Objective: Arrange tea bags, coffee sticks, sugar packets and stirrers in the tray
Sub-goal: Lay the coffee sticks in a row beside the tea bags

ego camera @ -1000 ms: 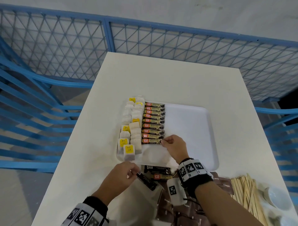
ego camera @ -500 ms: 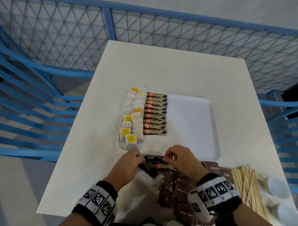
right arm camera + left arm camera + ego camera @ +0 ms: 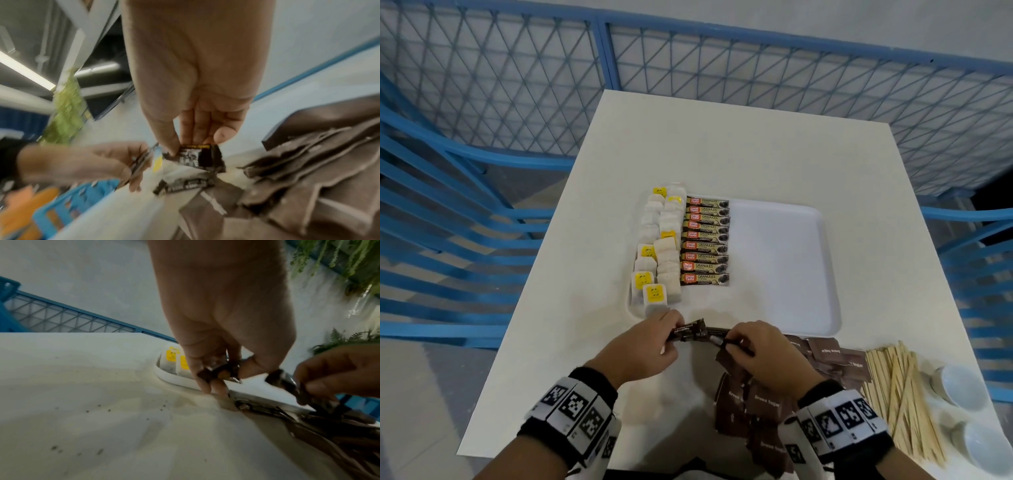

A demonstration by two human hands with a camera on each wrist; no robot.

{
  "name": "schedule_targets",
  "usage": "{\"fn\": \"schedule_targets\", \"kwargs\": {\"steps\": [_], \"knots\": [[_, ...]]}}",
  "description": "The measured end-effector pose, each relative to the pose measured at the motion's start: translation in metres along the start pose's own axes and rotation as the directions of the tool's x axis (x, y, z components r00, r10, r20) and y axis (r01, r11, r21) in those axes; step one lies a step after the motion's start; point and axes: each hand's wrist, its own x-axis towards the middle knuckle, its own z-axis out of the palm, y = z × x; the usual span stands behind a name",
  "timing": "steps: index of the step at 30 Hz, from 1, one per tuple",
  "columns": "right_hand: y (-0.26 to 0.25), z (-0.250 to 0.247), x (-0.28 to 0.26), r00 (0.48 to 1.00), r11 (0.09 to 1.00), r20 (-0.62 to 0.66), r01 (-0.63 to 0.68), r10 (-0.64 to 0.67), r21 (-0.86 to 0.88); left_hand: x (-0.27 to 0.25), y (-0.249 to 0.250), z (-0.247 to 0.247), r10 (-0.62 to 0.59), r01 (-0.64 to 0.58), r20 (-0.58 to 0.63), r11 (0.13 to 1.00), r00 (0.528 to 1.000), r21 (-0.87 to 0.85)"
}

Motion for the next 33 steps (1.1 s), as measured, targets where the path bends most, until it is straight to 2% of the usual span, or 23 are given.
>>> {"fn": "schedule_targets", "kwargs": {"steps": [2,7,10,14,21,24,27,28,30,31,33], "knots": [[0.002,-0.006,-0.003,0.996,0.994,-0.067,-0.057,0.063,0.091,0.005,0.007,0.006,0.037,-0.038,0.018,0.998,0.999,0.044],[0.014,-0.017,-0.012,0.971,0.973,-0.169,-0.140,0.172,0.184,0.014,0.011,0.023,0.111,-0.120,0.055,0.971,0.992,0.207],[0.019,-0.021,-0.017,0.949,0.946,-0.204,-0.181,0.239,0.270,0.016,0.013,0.025,0.090,-0.096,0.033,0.961,0.995,0.259],[0.019,-0.019,-0.024,0.950,0.925,-0.180,-0.185,0.255,0.332,0.015,0.014,0.025,0.071,-0.057,-0.043,0.963,0.997,0.262],[0.015,-0.010,-0.024,0.962,0.910,-0.121,-0.183,0.243,0.372,0.003,0.007,0.027,-0.039,0.045,-0.031,0.975,0.999,0.216],[0.011,-0.014,-0.019,0.966,0.906,-0.111,-0.176,0.234,0.385,-0.003,0.004,0.022,-0.115,0.116,-0.026,0.990,0.993,0.082],[0.002,-0.023,-0.013,0.968,0.863,-0.097,-0.159,0.232,0.480,-0.005,0.008,0.011,-0.203,0.190,-0.059,0.965,0.977,-0.183],[-0.002,-0.026,-0.011,0.969,0.849,-0.095,-0.152,0.230,0.505,-0.005,0.012,0.006,-0.259,0.225,-0.060,0.915,0.964,-0.334],[-0.009,-0.031,-0.006,0.974,0.842,-0.096,-0.127,0.207,0.525,-0.004,0.019,-0.004,-0.354,0.261,-0.024,0.731,0.935,-0.630],[-0.012,-0.033,-0.004,0.977,0.843,-0.094,-0.112,0.189,0.527,-0.004,0.023,-0.009,-0.386,0.258,-0.013,0.640,0.922,-0.723],[-0.019,-0.033,0.001,0.984,0.829,-0.077,-0.094,0.163,0.552,-0.003,0.027,-0.016,-0.419,0.221,-0.032,0.542,0.907,-0.811]]}}
